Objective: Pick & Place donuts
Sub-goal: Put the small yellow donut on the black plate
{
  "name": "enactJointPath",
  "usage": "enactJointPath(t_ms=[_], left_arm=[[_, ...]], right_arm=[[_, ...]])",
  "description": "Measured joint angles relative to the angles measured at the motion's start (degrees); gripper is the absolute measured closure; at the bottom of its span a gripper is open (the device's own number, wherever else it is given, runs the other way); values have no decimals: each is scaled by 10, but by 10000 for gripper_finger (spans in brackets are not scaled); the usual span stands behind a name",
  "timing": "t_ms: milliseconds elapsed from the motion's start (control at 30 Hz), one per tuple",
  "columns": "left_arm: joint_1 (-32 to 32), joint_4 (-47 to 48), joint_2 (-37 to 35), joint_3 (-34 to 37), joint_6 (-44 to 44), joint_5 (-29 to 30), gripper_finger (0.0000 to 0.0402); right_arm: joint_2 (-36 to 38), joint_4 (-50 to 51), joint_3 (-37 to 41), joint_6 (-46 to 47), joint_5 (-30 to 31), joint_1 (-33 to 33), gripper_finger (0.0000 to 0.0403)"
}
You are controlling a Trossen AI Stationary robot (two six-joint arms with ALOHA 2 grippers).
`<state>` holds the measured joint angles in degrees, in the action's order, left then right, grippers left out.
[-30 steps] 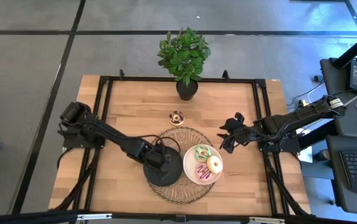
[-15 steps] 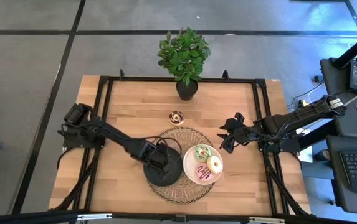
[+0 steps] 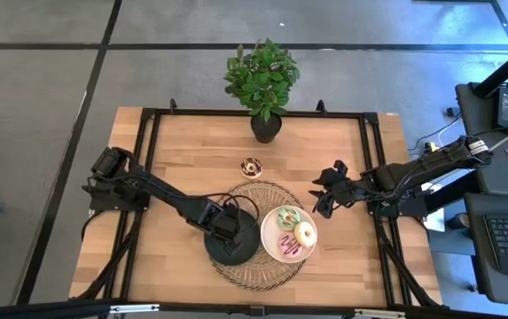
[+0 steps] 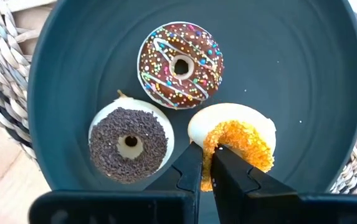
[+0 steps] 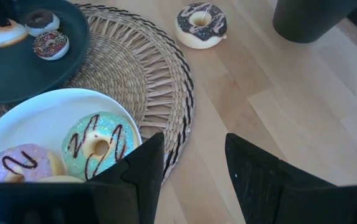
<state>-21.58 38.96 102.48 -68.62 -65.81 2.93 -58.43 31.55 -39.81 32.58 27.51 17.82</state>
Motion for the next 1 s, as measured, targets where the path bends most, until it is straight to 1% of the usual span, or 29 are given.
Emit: enactJointPath(t_ms=[200, 467, 667, 833, 1000], left_arm=[[0, -1, 4, 0, -3, -7, 379], [-5, -9, 27, 0, 0, -17, 379], [-5, -11, 33, 0, 1, -45, 379], [-4, -12, 33, 0, 1, -45, 368], [-3, -11, 33, 0, -18, -43, 353]], right_arm=[[0, 0, 0, 0, 14, 0, 231], [0, 0, 0, 1, 16, 0, 231], [0, 0, 0, 1, 15, 0, 231], [0, 0, 0, 1, 15, 0, 231], [0, 0, 0, 1, 15, 0, 231]])
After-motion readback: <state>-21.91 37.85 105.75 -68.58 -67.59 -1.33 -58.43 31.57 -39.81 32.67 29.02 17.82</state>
